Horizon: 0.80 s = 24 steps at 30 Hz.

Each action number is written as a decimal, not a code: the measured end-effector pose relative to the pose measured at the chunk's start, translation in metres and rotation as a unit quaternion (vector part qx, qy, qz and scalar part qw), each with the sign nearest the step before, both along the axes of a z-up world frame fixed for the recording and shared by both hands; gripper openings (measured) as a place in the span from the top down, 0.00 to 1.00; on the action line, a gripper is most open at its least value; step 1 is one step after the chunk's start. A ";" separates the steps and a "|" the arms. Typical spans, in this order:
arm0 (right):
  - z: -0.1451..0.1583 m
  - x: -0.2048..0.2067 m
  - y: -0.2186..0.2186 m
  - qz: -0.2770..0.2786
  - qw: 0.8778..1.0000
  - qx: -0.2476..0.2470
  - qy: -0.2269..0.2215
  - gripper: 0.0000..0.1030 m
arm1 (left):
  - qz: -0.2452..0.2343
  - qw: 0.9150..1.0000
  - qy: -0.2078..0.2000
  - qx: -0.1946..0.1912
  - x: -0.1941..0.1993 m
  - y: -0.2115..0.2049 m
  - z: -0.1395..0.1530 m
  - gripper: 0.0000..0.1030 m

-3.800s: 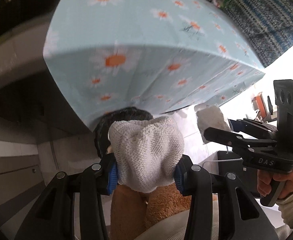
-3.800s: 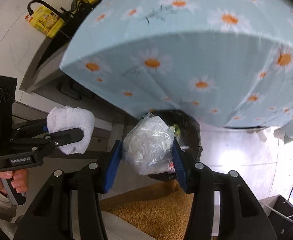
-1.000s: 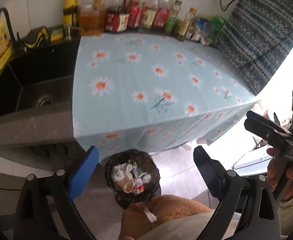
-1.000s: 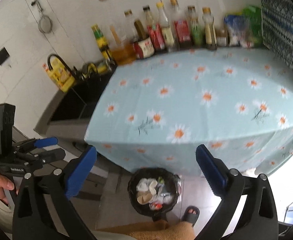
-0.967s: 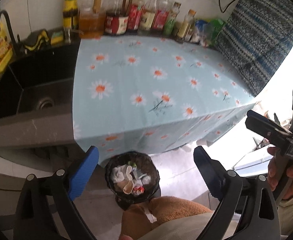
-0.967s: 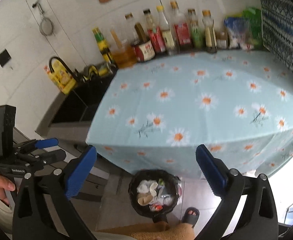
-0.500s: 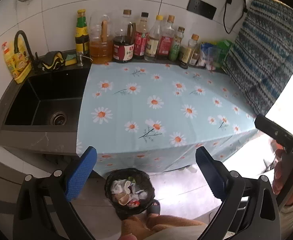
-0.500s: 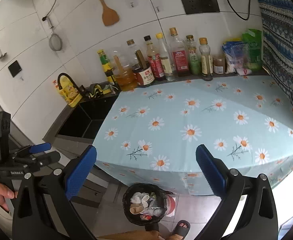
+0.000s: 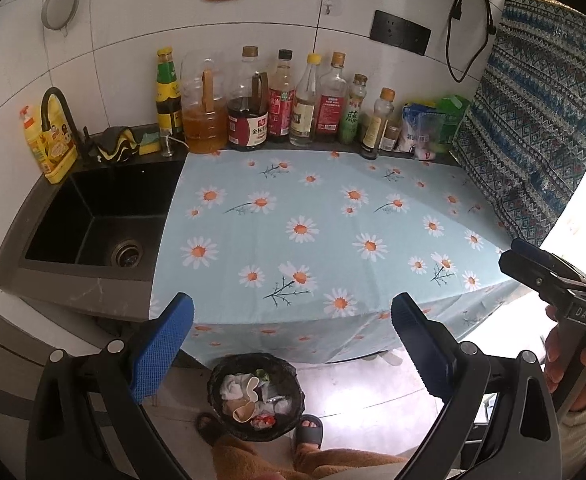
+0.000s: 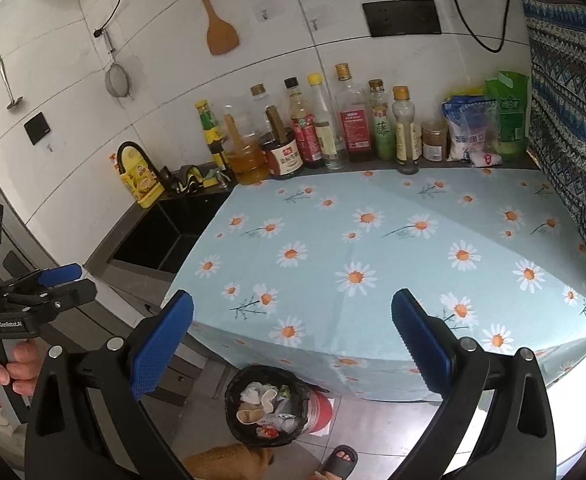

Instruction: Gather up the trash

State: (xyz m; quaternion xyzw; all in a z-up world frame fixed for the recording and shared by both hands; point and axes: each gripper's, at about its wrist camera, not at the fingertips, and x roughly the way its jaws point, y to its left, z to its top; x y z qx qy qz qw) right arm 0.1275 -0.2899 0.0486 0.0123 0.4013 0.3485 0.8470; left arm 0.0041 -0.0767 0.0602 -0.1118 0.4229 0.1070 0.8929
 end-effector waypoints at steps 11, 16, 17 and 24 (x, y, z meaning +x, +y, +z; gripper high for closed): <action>0.004 0.006 0.001 -0.015 1.000 -0.003 -0.012 0.04 | -0.010 1.000 -0.008 0.009 0.006 0.003 0.003 0.07; 0.004 0.010 0.008 -0.018 1.000 -0.011 -0.009 0.04 | -0.012 1.000 -0.007 0.009 0.009 0.008 0.004 0.07; 0.004 0.010 0.008 -0.017 1.000 -0.010 -0.009 0.04 | -0.013 1.000 -0.007 0.009 0.009 0.009 0.004 0.07; 0.000 0.013 0.015 -0.018 1.000 -0.018 -0.005 0.04 | -0.015 1.000 -0.001 0.007 0.013 0.017 0.000 0.07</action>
